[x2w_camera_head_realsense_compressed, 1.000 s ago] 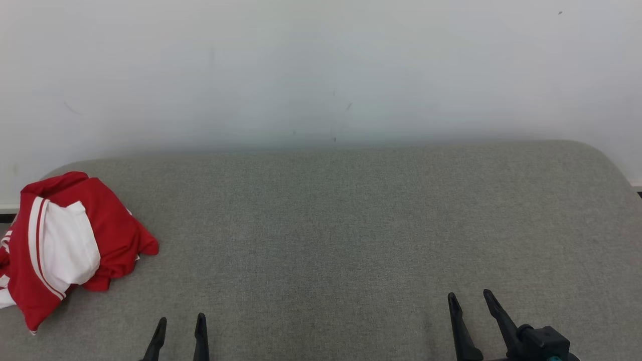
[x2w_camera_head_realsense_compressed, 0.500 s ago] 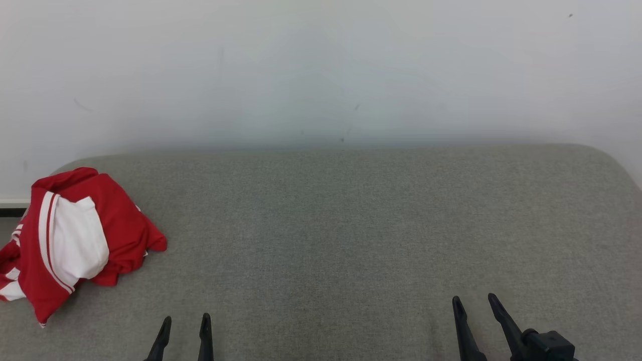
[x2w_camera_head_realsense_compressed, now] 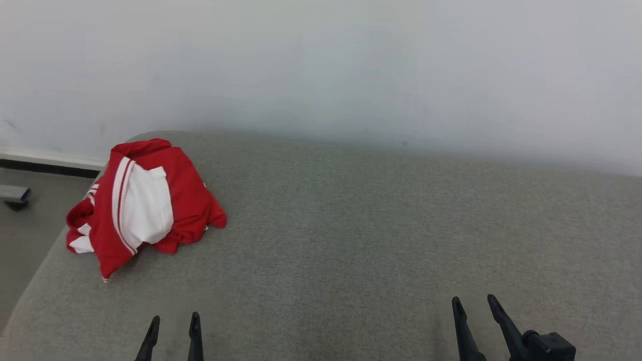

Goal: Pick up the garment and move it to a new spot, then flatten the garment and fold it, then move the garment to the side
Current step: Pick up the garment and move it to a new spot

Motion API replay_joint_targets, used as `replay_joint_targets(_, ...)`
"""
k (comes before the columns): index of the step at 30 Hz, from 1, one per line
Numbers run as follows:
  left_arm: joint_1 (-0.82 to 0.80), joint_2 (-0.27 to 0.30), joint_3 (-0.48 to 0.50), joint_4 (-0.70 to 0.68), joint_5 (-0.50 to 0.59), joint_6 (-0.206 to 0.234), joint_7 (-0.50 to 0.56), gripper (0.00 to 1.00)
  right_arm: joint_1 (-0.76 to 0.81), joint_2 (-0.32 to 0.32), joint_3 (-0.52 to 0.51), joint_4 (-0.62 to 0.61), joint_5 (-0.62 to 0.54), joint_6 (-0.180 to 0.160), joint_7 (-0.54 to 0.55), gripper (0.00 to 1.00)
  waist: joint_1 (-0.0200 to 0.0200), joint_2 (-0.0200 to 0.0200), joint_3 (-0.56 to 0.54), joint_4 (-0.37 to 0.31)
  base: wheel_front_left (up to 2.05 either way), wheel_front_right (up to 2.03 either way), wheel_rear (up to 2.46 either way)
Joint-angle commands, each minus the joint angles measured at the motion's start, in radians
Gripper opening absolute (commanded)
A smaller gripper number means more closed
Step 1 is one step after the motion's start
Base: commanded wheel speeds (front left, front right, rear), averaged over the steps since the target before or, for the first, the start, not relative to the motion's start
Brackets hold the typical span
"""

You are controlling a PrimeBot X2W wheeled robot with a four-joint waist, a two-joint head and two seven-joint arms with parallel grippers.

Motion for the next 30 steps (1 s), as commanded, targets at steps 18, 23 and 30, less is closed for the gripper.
replay_joint_targets(18,0.018,0.003,0.044,-0.008,0.025,-0.010,-0.003,1.00,-0.009,-0.001,0.025,0.020,0.028,-0.002,-0.017,1.00,0.0000,0.0000,0.007,0.270,0.00,0.00,0.00)
replay_joint_targets(23,0.020,0.003,0.050,-0.008,0.031,-0.012,-0.003,1.00,-0.014,-0.001,0.028,0.024,0.034,-0.002,-0.017,1.00,0.0000,0.0000,0.007,0.287,0.00,0.00,0.00)
replay_joint_targets(30,0.016,0.003,0.060,-0.003,0.034,-0.018,-0.003,1.00,-0.017,-0.001,0.036,0.023,0.030,-0.002,-0.019,1.00,0.0000,0.0000,0.012,0.291,0.00,0.00,0.00)
